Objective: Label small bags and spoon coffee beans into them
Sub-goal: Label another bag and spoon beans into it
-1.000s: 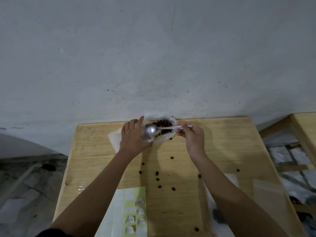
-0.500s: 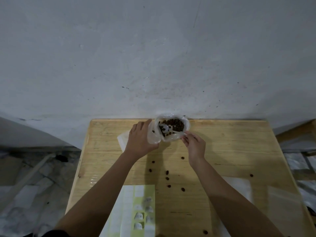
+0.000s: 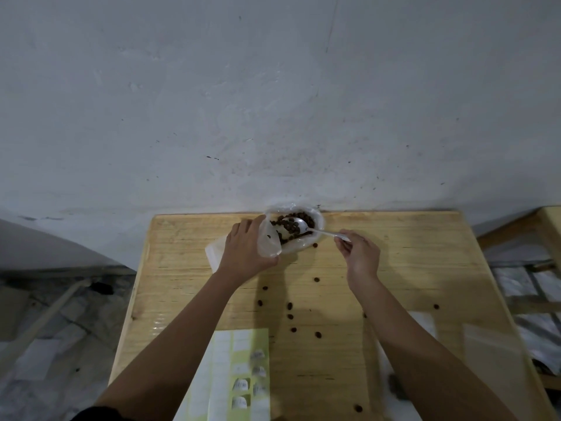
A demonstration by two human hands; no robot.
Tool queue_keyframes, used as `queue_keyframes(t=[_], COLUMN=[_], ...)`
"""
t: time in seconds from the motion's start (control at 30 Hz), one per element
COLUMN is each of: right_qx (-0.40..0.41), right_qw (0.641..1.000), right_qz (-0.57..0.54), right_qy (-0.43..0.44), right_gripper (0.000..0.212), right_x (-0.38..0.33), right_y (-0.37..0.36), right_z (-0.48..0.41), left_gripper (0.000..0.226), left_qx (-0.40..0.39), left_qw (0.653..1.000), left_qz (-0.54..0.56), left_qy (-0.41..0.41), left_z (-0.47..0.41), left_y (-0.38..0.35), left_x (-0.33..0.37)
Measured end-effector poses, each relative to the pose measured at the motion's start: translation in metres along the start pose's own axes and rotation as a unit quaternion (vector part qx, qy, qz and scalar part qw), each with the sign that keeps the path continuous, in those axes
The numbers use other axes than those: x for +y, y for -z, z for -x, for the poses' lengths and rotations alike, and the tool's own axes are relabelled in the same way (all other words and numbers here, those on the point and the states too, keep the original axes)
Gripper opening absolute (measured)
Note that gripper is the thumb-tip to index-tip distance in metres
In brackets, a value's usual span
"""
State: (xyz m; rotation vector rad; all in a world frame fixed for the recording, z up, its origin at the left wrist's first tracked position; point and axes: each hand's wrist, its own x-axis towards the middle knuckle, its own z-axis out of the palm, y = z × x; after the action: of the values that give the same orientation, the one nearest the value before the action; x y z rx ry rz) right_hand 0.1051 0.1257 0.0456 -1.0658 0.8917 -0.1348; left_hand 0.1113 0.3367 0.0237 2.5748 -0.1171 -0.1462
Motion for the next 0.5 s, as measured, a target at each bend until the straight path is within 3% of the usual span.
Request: queue_keyframes(t=[0.17, 0.3, 0.37, 0.5], right_qx=[-0.046, -0.152, -0.193, -0.136], right_qw=[0.994, 0.950, 0.932, 0.953], right_qz=[0.059, 0.210, 0.230, 0.154], right_qy=[0.078, 0.175, 0.204, 0.223], right_gripper=[0.021, 0.019, 0.017, 0.019], right_x=[-0.021, -0.022, -0.023, -0.027], right_y=[0.002, -0.003, -0.004, -0.001], right_z=[0.008, 0.025, 0.034, 0.034], left_gripper=[0.092, 0.092, 0.093, 0.095], left_qx=[-0.004, 0.011, 0.013, 0.021], left_qw=[1.000, 1.000, 1.000, 1.000], left_qz=[-0.001, -0.001, 0.004, 0.006], left_qy=[0.002, -0.013, -0.022, -0.011], left_z=[-0.002, -0.001, 0.000, 0.003], left_y=[0.001, 0.001, 0.003, 0.012], left_x=[0.008, 0.015, 0.016, 0.014])
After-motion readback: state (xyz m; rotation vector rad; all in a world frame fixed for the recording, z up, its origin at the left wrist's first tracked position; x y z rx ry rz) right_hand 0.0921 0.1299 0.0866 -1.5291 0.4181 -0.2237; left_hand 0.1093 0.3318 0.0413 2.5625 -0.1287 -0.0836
